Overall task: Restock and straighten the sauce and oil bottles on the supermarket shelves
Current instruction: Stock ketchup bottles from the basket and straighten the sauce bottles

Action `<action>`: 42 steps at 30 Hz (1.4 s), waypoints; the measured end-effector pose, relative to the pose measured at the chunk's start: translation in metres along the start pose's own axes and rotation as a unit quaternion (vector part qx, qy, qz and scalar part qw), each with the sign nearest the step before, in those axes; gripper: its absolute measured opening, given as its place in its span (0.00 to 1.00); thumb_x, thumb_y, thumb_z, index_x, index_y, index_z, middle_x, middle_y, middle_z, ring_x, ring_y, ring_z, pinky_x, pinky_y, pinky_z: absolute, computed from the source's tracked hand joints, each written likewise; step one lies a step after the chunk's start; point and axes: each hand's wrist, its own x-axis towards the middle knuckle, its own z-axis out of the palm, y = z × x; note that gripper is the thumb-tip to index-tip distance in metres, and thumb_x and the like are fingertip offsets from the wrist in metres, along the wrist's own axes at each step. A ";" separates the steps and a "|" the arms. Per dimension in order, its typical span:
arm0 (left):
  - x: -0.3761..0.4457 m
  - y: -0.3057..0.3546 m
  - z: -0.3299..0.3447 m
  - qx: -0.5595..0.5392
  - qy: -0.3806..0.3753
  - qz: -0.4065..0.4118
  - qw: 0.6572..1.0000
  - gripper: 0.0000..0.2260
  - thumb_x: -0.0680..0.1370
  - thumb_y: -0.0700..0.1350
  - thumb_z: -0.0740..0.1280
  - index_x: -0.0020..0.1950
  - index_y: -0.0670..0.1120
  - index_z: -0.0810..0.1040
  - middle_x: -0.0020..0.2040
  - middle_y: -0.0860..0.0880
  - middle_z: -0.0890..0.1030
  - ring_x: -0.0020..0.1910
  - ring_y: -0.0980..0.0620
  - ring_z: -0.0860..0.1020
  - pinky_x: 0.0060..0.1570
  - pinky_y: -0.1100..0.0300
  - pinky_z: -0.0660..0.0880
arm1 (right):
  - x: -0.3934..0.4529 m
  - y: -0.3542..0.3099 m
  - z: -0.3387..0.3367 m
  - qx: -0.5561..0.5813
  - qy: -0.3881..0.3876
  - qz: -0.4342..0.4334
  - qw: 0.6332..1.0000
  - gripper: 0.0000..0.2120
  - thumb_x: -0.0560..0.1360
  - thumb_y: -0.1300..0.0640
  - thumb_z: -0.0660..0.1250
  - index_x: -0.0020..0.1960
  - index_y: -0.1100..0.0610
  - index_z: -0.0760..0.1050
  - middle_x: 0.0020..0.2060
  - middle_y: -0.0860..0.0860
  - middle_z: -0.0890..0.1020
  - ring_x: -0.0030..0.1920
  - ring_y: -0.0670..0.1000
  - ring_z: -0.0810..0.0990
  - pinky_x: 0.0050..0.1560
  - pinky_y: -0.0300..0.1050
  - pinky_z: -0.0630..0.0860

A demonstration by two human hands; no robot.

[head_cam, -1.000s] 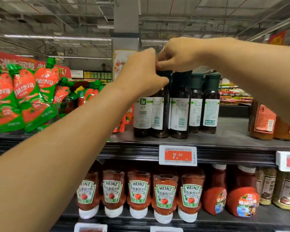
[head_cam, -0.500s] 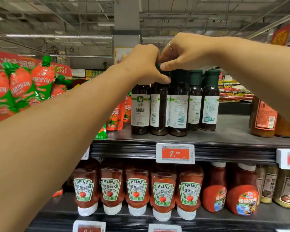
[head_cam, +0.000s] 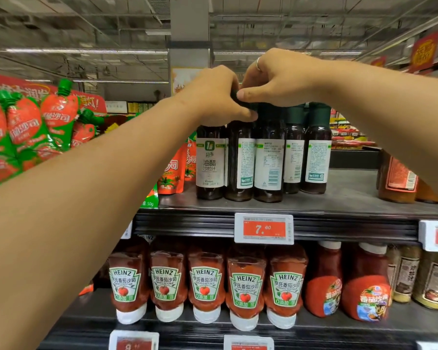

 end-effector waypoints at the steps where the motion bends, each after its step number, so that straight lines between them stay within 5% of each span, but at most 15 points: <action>1: 0.000 0.000 0.000 -0.005 -0.003 0.003 1.000 0.21 0.70 0.61 0.76 0.54 0.49 0.81 0.41 0.55 0.79 0.39 0.59 0.76 0.32 0.64 0.66 | 0.000 0.001 0.000 -0.002 0.006 0.001 1.000 0.15 0.78 0.40 0.68 0.55 0.50 0.83 0.45 0.43 0.83 0.47 0.39 0.81 0.45 0.37 0.74; 5: -0.004 0.002 0.004 0.012 0.011 0.024 1.000 0.25 0.69 0.62 0.75 0.59 0.50 0.77 0.50 0.53 0.78 0.49 0.50 0.76 0.39 0.59 0.69 | 0.000 -0.001 0.003 -0.040 0.042 0.009 0.998 0.17 0.75 0.36 0.69 0.47 0.50 0.81 0.39 0.42 0.81 0.41 0.39 0.78 0.36 0.37 0.69; 8: -0.008 0.002 0.004 0.003 0.009 0.014 1.000 0.24 0.69 0.61 0.76 0.57 0.49 0.77 0.46 0.54 0.77 0.48 0.50 0.77 0.36 0.59 0.67 | 0.003 -0.003 0.007 -0.056 0.040 0.010 0.998 0.21 0.75 0.34 0.67 0.51 0.52 0.79 0.42 0.47 0.82 0.42 0.46 0.79 0.38 0.39 0.70; 11: -0.014 0.001 0.002 -0.035 0.045 -0.005 0.998 0.30 0.68 0.59 0.78 0.66 0.49 0.76 0.58 0.51 0.75 0.58 0.49 0.76 0.45 0.61 0.70 | 0.001 -0.002 0.006 0.007 0.010 0.010 1.000 0.20 0.76 0.37 0.70 0.58 0.52 0.78 0.48 0.47 0.84 0.48 0.47 0.82 0.44 0.37 0.73; 15: -0.051 0.005 0.027 -0.137 0.158 -0.079 0.975 0.49 0.64 0.56 0.81 0.78 0.48 0.60 0.73 0.46 0.64 0.70 0.49 0.67 0.61 0.63 0.65 | -0.004 0.000 0.006 0.035 -0.014 -0.012 0.999 0.16 0.76 0.46 0.74 0.61 0.48 0.79 0.50 0.46 0.85 0.48 0.40 0.82 0.45 0.32 0.73; 20: -0.088 0.016 0.074 -0.182 0.146 -0.191 0.953 0.66 0.61 0.61 0.83 0.82 0.48 0.40 0.82 0.44 0.49 0.80 0.45 0.54 0.72 0.58 0.55 | -0.001 0.001 0.005 0.008 -0.008 -0.010 1.000 0.18 0.74 0.41 0.74 0.60 0.47 0.81 0.47 0.45 0.84 0.45 0.36 0.79 0.42 0.33 0.71; 23: -0.096 0.021 0.089 -0.193 0.121 -0.235 0.945 0.68 0.61 0.61 0.83 0.82 0.47 0.35 0.81 0.43 0.53 0.80 0.44 0.56 0.75 0.50 0.61 | 0.001 0.000 0.007 -0.008 0.010 -0.007 1.000 0.20 0.71 0.37 0.74 0.57 0.47 0.81 0.42 0.43 0.82 0.43 0.39 0.78 0.40 0.36 0.70; 27: -0.100 0.016 0.093 -0.220 0.126 -0.251 0.934 0.65 0.61 0.59 0.84 0.82 0.45 0.43 0.76 0.42 0.63 0.75 0.43 0.64 0.73 0.47 0.67 | 0.001 0.001 0.006 -0.009 0.006 -0.009 1.000 0.21 0.72 0.35 0.73 0.57 0.47 0.80 0.43 0.44 0.83 0.44 0.41 0.80 0.40 0.37 0.69; 33: -0.102 0.010 0.092 -0.234 0.127 -0.249 0.931 0.56 0.60 0.59 0.84 0.78 0.43 0.58 0.71 0.44 0.70 0.71 0.44 0.70 0.68 0.46 0.73 | -0.002 0.001 0.002 0.007 -0.044 -0.032 0.998 0.20 0.76 0.45 0.74 0.67 0.39 0.76 0.56 0.41 0.78 0.47 0.27 0.72 0.47 0.29 0.66; 37: -0.103 0.011 0.092 -0.230 0.141 -0.243 0.932 0.53 0.60 0.58 0.84 0.76 0.43 0.60 0.69 0.45 0.72 0.68 0.46 0.72 0.67 0.47 0.74 | 0.000 0.000 0.004 -0.023 -0.025 -0.024 0.999 0.21 0.74 0.40 0.73 0.66 0.41 0.78 0.54 0.46 0.82 0.50 0.40 0.79 0.50 0.37 0.70; 42: -0.104 0.011 0.093 -0.233 0.143 -0.239 0.932 0.50 0.61 0.57 0.84 0.74 0.44 0.62 0.67 0.46 0.72 0.67 0.46 0.72 0.66 0.50 0.73 | 0.003 0.003 0.010 -0.046 0.008 -0.012 0.999 0.26 0.72 0.32 0.70 0.63 0.47 0.80 0.39 0.48 0.81 0.47 0.51 0.80 0.43 0.40 0.69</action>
